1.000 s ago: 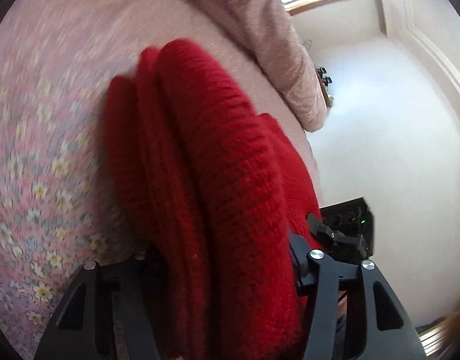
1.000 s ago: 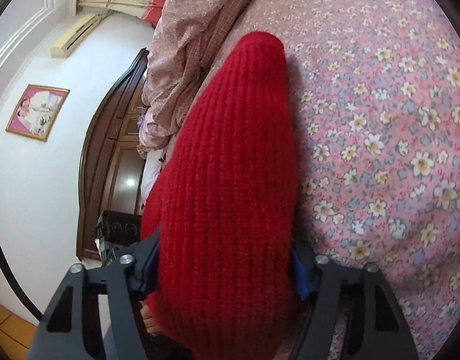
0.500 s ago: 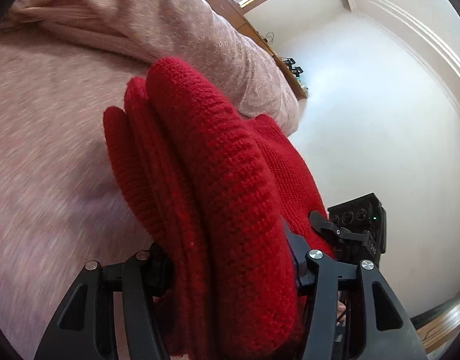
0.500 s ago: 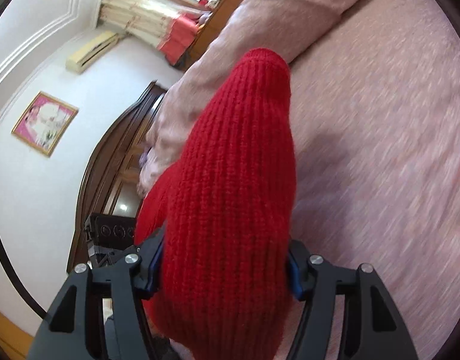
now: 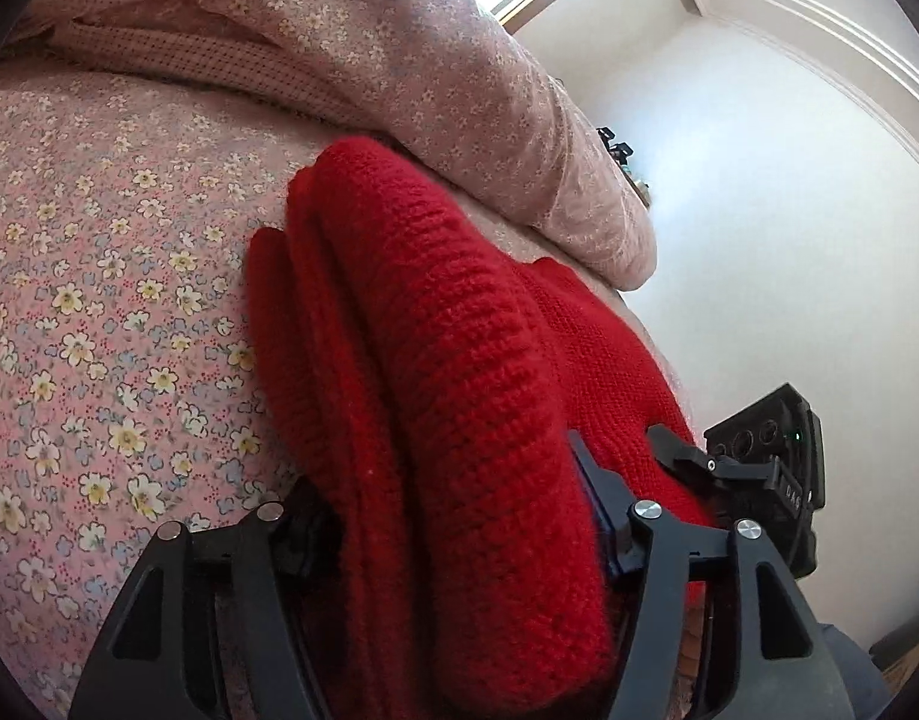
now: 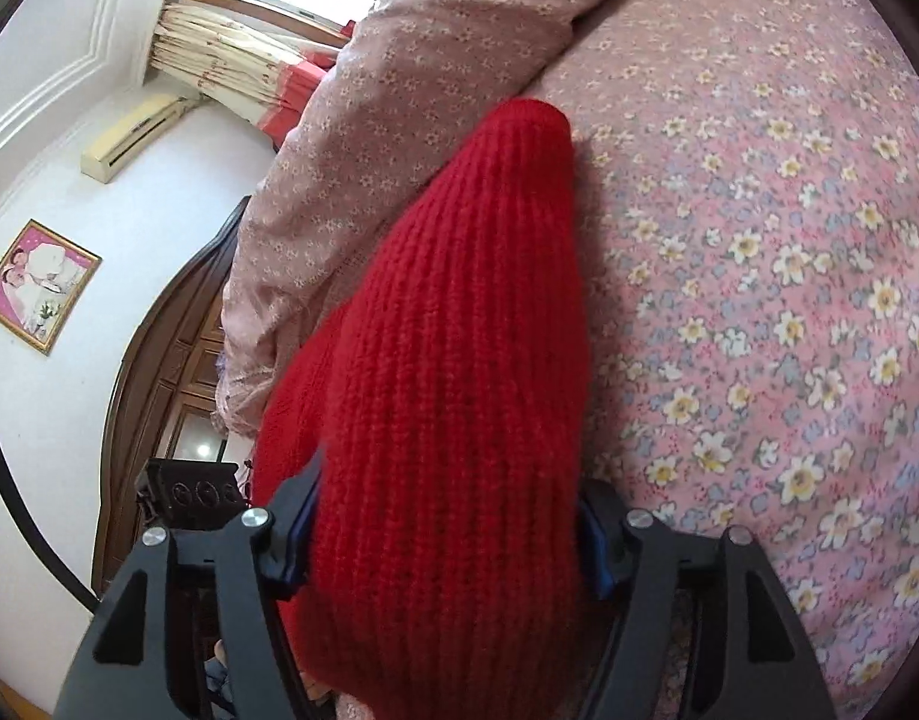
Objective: Fold small clothes
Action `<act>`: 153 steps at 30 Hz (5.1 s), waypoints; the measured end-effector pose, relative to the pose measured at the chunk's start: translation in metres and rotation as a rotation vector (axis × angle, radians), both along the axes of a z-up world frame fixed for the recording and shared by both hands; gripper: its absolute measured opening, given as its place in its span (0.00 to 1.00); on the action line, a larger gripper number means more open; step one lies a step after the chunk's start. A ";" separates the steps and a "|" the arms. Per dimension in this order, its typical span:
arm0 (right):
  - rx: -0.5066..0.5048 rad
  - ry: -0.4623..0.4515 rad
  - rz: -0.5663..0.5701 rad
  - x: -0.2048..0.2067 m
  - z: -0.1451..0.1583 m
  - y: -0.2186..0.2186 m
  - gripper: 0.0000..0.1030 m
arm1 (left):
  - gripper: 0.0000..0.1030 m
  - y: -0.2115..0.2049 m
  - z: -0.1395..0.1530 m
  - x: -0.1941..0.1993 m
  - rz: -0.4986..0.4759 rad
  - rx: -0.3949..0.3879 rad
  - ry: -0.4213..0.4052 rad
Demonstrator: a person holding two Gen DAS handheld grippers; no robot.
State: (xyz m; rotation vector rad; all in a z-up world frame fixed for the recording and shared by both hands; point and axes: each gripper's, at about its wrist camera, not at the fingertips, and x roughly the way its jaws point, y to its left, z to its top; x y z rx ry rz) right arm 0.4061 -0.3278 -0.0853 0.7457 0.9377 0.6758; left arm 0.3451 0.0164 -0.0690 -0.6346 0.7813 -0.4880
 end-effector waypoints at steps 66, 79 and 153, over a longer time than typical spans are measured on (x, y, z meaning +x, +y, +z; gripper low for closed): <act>-0.377 -0.707 -0.289 -0.180 0.162 -0.001 1.00 | 0.94 -0.031 0.140 -0.171 0.294 0.575 -0.484; -0.679 -0.758 -0.325 -0.189 0.113 0.021 1.00 | 0.93 -0.047 0.085 -0.144 0.245 0.609 -0.369; -0.728 -0.608 -0.270 -0.158 0.073 0.036 1.00 | 0.96 -0.073 0.043 -0.125 0.145 0.670 -0.263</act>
